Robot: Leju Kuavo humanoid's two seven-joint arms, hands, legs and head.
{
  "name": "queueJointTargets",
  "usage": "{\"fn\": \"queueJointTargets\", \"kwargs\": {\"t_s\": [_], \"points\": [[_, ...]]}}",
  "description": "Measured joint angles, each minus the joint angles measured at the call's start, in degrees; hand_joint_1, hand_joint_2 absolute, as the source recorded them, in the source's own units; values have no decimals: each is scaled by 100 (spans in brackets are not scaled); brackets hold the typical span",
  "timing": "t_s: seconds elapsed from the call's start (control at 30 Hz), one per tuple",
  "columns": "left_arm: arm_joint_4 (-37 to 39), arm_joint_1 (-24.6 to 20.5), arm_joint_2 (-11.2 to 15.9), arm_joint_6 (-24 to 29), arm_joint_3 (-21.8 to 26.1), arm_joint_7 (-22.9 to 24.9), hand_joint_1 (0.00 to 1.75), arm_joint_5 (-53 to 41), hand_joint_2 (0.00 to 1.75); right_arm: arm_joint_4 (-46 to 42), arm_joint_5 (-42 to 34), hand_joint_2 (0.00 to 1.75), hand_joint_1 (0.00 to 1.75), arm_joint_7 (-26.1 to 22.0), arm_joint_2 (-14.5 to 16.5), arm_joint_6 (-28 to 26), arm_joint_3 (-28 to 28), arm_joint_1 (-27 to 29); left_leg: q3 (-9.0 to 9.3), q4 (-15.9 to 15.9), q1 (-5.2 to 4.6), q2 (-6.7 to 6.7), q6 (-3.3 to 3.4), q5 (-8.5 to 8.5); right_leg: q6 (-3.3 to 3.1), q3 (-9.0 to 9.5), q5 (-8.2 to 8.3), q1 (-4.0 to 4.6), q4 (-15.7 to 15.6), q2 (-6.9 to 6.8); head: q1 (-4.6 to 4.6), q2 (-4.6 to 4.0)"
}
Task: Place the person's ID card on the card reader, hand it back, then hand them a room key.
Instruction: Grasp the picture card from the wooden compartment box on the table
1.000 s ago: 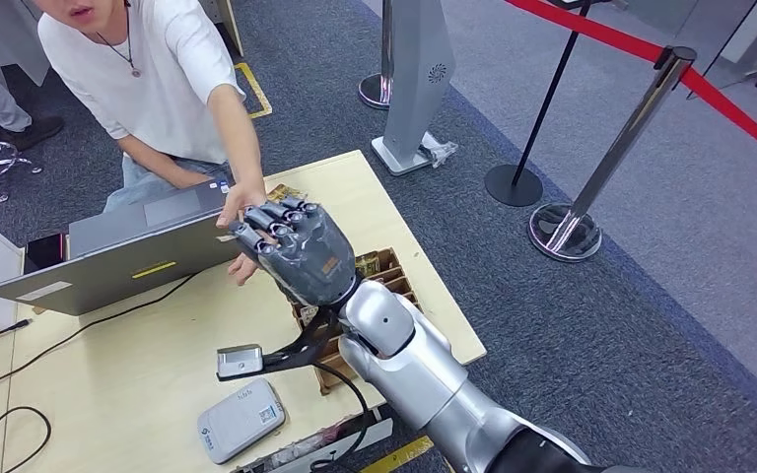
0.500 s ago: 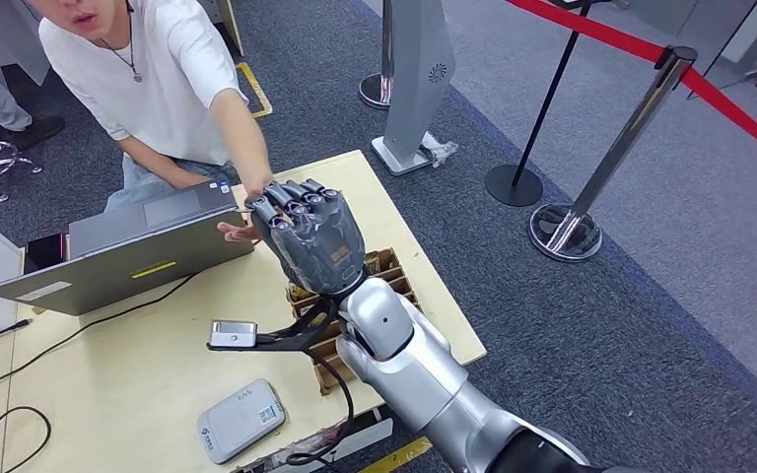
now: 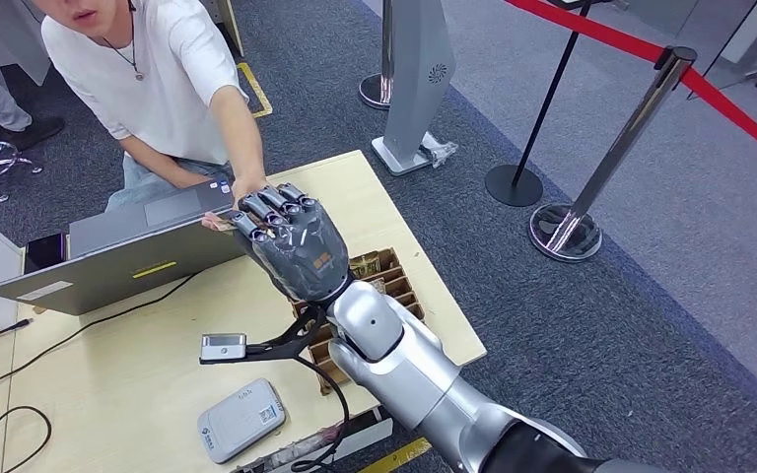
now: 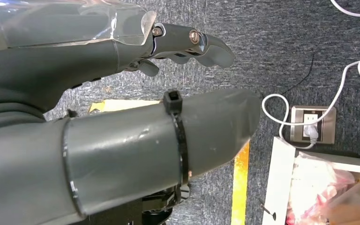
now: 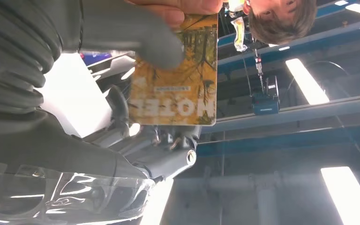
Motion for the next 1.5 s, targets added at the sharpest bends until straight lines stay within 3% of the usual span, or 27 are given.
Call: {"fn": "queueJointTargets", "kwargs": {"t_s": [0.13,0.27,0.47,0.57,0.67,0.9,1.1,1.27,1.37,1.5], "points": [[0,0,0,3,0,-10,0,3,0,74,9,175,0,-10,1,0,-4,-4,0,0,0,0,0,0,0,-1,0,0,0,0,0,0],[0,0,0,4,-1,-9,0,3,0,138,0,0,0,1,1,0,-19,-3,0,0,0,0,0,0,0,-1,0,0,0,0,0,0],[0,0,-1,11,-1,-8,0,4,0,258,-552,0,0,-425,31,0,-130,2,0,0,0,1,0,0,0,-1,0,0,0,1,0,0],[0,0,-1,13,-1,-9,0,28,0,447,-1622,0,0,-1084,115,1,-253,1,0,0,0,0,0,0,0,0,0,0,0,0,0,0],[0,1,0,19,-1,-16,0,63,0,611,-2842,0,0,-1448,149,115,-251,-1,0,0,0,0,0,0,0,-1,0,0,0,0,0,0],[0,12,5,31,2,-80,0,179,0,549,-5655,0,0,-1996,132,1632,-3,48,0,0,0,1,0,0,0,-3,0,1,0,1,1,0],[0,30,24,31,5,-127,0,254,0,380,-6996,0,0,-2220,24,2565,239,218,-2,0,1,1,0,0,0,-4,-1,1,0,1,0,0],[0,41,36,53,10,-135,0,280,0,274,-6844,0,0,-2153,-92,2494,430,343,-2,0,1,1,0,0,0,-4,-1,0,0,1,0,0],[0,53,44,62,10,-147,0,284,0,214,-6052,0,0,-1875,-204,2102,551,366,-2,0,0,1,0,0,0,-3,0,0,0,1,0,0],[0,68,50,55,10,-147,0,298,0,56,-4968,0,0,-1413,-406,1998,673,391,-2,0,0,0,0,0,0,-3,0,0,0,0,1,0]]}}
